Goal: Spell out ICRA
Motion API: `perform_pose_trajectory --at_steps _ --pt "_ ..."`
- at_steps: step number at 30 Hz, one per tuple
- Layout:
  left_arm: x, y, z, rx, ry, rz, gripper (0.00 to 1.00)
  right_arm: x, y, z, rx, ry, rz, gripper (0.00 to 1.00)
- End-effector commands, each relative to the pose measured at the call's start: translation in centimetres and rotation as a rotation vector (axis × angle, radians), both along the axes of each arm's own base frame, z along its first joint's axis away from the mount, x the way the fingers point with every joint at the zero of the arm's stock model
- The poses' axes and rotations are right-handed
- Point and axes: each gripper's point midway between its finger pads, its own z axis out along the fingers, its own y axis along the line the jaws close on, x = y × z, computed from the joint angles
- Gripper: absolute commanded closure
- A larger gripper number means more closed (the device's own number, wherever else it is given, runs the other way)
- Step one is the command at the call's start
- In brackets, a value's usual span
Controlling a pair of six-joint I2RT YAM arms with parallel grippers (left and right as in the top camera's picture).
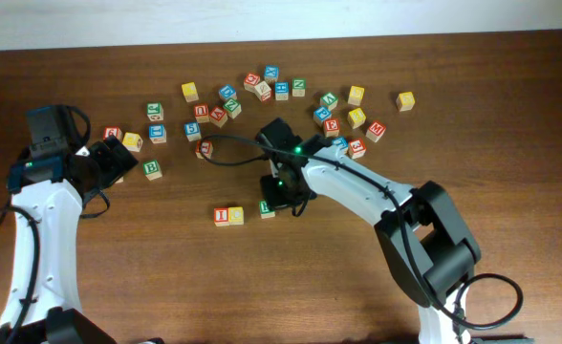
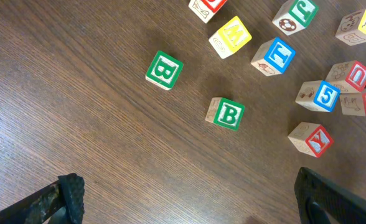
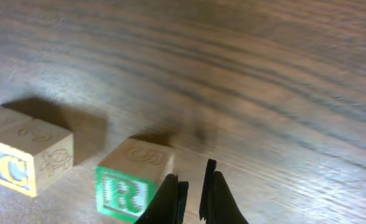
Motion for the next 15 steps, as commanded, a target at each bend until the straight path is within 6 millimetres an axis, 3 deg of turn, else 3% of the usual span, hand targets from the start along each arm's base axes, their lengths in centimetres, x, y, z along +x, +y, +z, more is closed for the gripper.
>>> perform_pose_trajectory --at_steps 1,15 --pt "0.03 0.11 0.02 -0.007 -0.002 0.005 0.01 -1.15 0.73 -0.56 0.000 0.020 0.033 0.94" --pt "0.03 0.11 0.02 -0.007 -0.002 0.005 0.01 -0.54 0.20 -0.70 -0.041 -0.012 0.001 0.91"
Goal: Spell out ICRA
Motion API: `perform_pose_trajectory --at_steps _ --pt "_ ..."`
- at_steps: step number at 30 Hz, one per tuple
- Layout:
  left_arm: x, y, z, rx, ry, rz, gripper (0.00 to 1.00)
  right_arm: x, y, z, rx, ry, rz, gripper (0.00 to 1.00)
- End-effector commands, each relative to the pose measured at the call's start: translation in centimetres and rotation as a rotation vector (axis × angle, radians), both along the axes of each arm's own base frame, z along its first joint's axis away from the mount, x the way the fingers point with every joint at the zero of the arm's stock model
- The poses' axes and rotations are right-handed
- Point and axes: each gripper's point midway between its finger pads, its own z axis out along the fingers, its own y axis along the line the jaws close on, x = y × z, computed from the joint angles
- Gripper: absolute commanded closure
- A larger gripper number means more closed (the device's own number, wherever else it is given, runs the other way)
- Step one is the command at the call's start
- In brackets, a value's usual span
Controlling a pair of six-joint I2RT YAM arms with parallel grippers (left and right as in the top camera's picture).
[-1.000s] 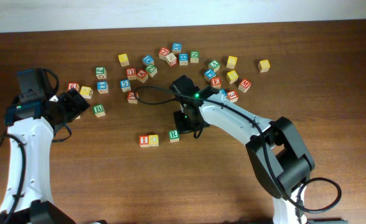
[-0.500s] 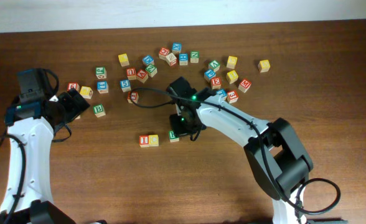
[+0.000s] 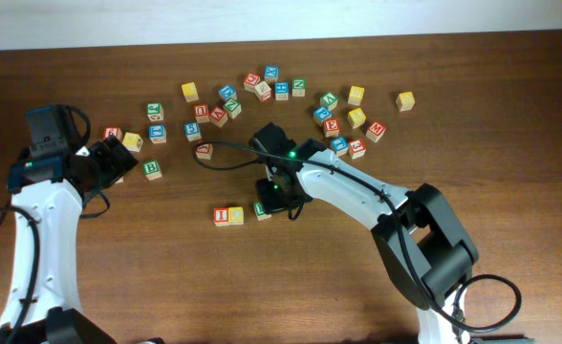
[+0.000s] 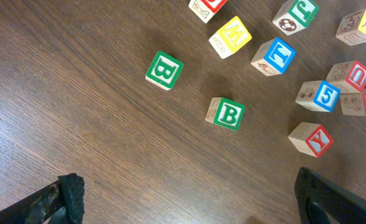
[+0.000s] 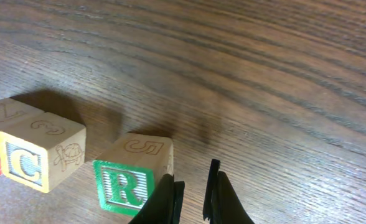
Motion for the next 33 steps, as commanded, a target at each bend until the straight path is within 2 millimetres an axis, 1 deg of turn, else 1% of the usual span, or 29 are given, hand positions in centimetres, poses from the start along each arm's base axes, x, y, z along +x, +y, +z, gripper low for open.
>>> perform_pose_trajectory --at_steps 1,3,9,15,21,33 --pt "0.0 0.1 0.0 -0.007 -0.002 0.005 0.01 -0.1 -0.5 -0.7 -0.035 -0.003 -0.008 0.91" --pt "0.0 0.1 0.0 -0.007 -0.002 0.006 0.01 -0.1 -0.6 -0.7 -0.040 -0.005 -0.009 0.91" --pt "0.0 0.1 0.0 -0.007 -0.002 0.005 0.01 0.8 -1.9 -0.9 -0.113 -0.054 -0.026 0.91" --pt "0.0 0.1 0.0 -0.007 -0.002 0.006 0.01 0.2 -2.1 -1.0 -0.122 -0.030 -0.023 0.91" --pt "0.0 0.1 0.0 -0.007 -0.002 0.005 0.01 -0.9 -1.1 -0.8 -0.059 0.030 -0.007 0.91" --pt "0.0 0.1 0.0 -0.007 -0.002 0.005 0.01 -1.4 -0.7 -0.8 -0.036 0.054 -0.002 0.91"
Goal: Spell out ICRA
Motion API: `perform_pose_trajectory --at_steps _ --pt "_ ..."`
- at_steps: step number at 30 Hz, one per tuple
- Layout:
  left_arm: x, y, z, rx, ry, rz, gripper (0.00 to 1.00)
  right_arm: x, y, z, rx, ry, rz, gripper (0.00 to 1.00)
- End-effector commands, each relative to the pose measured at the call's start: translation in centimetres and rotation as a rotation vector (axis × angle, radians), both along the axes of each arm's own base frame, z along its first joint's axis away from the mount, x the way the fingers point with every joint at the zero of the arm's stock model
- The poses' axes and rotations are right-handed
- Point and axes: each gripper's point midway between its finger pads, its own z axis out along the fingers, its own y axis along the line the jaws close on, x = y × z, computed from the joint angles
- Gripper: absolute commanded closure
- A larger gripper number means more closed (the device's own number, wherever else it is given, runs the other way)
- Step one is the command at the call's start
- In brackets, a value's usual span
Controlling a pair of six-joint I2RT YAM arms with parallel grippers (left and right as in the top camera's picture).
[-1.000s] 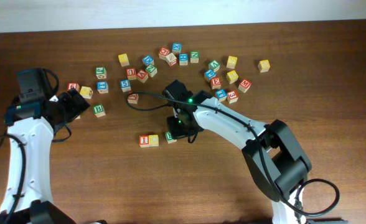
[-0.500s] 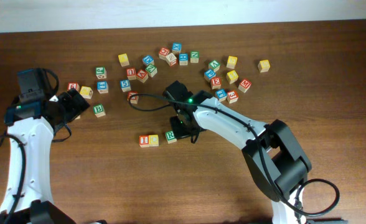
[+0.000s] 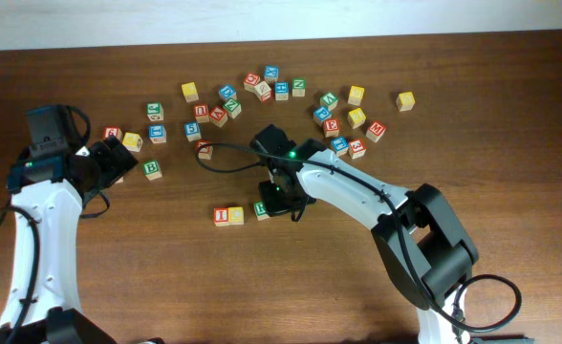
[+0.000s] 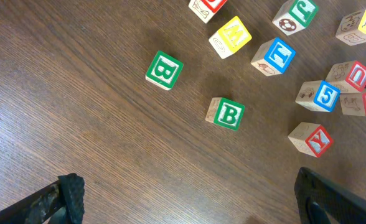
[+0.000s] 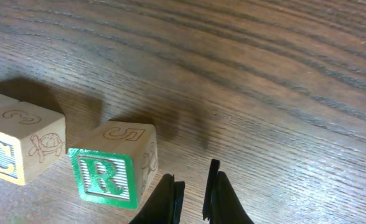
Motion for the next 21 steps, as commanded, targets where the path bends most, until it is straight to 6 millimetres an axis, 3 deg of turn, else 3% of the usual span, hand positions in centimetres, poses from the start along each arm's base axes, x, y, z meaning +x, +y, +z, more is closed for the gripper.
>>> perform_pose_trajectory --at_steps 1,21 --pt "0.03 0.12 0.02 -0.007 -0.002 0.005 0.01 -0.77 0.19 -0.53 0.005 0.032 0.001 0.91" --pt "0.03 0.12 0.02 -0.007 -0.002 0.005 0.01 -0.88 0.33 -0.50 0.013 0.039 0.002 0.91"
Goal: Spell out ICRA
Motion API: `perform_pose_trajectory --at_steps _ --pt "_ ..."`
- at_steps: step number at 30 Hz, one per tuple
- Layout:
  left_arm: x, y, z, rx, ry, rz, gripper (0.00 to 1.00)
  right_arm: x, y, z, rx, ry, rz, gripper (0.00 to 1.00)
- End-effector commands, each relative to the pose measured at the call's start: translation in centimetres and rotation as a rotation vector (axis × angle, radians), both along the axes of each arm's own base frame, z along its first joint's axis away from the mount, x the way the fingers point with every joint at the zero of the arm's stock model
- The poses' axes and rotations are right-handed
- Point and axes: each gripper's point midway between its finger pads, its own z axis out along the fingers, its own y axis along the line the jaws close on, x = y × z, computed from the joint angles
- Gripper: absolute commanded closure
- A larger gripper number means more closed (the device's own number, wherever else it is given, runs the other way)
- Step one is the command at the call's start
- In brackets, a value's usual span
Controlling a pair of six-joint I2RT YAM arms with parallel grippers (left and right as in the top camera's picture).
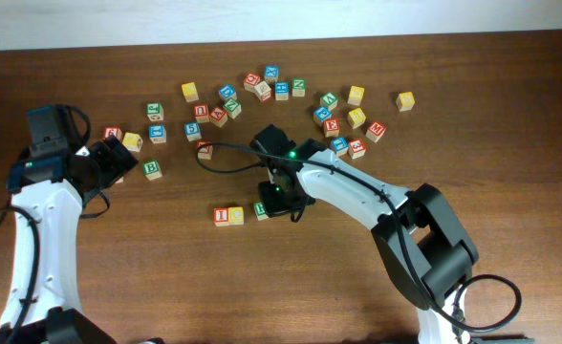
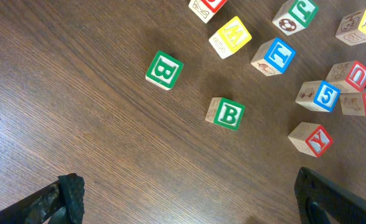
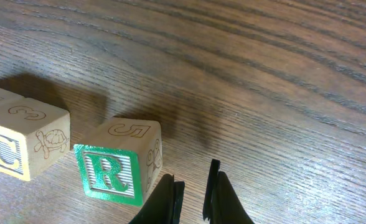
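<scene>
On the wooden table a red I block (image 1: 221, 216) and a yellow C block (image 1: 236, 216) lie side by side, with a green R block (image 1: 261, 210) just right of them across a small gap. In the right wrist view the R block (image 3: 117, 171) sits right of the C block (image 3: 21, 146). My right gripper (image 3: 192, 193) is shut and empty, its fingertips low against the R block's right side (image 1: 279, 201). My left gripper (image 2: 186, 196) hangs open and empty over bare wood at the left (image 1: 109, 158). A red A block shows at the frame's right edge.
Several loose letter blocks are scattered across the back of the table (image 1: 291, 96). Two green B blocks (image 2: 164, 70) (image 2: 226, 114), a yellow M block (image 2: 233, 35) and a blue block (image 2: 275, 55) lie ahead of the left gripper.
In the right wrist view the R and C blocks sit slightly further right, nearer the fingertips. The left arm has not moved.
The R block first stood a clear gap to the right of the C block, with my shut right gripper at its right side. At each later moment block and gripper were a little further left, and now R stands close to C. The left gripper stayed open and still.
</scene>
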Motion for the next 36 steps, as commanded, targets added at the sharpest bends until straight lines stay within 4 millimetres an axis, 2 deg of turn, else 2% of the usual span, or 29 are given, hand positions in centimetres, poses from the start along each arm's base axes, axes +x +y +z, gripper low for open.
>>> perform_pose_trajectory --at_steps 1,36 --pt "0.03 0.11 0.02 -0.007 -0.002 0.005 0.01 -0.71 0.22 -0.51 0.006 0.030 0.001 0.91" --pt "0.03 0.11 0.02 -0.007 -0.002 0.005 0.01 -1.40 1.02 -0.28 0.055 0.069 0.010 0.92"
